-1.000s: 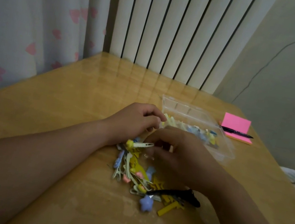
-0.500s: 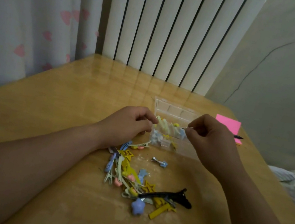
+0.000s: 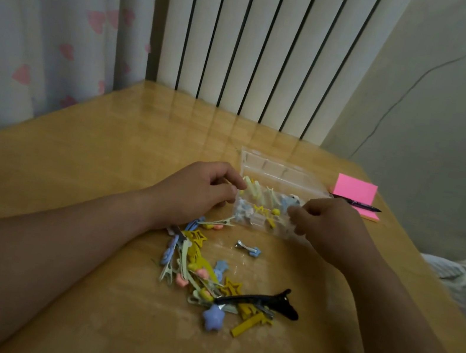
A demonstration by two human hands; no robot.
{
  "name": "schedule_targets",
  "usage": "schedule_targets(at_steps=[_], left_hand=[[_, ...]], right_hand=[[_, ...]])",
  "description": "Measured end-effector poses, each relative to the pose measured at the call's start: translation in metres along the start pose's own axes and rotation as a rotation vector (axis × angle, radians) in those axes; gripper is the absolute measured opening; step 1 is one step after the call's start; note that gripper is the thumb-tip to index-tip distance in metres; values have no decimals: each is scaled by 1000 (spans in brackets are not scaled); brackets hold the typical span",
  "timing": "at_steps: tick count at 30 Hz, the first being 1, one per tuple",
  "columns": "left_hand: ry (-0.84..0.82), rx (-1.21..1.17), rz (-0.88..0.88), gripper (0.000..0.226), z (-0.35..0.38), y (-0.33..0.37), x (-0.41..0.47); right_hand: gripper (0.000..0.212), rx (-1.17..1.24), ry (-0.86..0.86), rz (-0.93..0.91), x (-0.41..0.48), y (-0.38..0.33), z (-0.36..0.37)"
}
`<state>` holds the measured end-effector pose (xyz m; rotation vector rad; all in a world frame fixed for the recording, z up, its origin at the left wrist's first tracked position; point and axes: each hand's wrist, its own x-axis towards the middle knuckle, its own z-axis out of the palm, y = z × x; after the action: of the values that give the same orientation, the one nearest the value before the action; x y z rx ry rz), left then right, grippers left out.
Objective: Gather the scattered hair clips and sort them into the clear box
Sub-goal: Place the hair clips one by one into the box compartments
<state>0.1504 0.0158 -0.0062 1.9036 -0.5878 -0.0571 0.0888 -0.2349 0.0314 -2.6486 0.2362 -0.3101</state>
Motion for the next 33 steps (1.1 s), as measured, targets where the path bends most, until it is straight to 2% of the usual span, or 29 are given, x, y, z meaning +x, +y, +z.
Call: schedule_targets(at_steps=[9,11,14,17,20,23,26,33], left_hand=[[1,12,2,17,0,1,0],[-1,5,-4,17,-1,1,-1],[-3,-9,-14,18,-1,2,-1],[3,-17,-20,18,-1,3,-1],[7,-31,-19,18,-2,2,0],[3,-62,-22,18,-2,2,0],[1,-80,-18,18,-2,2,0],[-5,-110,-22,18,-1,0,2]], right_hand=[[40,-26,6,-20,-4,-5,4],[34,-44,87,-89,-6,-7,4],[14,72,191,-239,-17,-22,0],[6,128,59,-417,-31,-41,2],[18,17,-154,-552,-43,-55,16],[24,-59,-265,-641,-49,-65,32],[24,-106,-258,-697,-49,-72,42],[16,-230,-113,-793,-51,-78,49]])
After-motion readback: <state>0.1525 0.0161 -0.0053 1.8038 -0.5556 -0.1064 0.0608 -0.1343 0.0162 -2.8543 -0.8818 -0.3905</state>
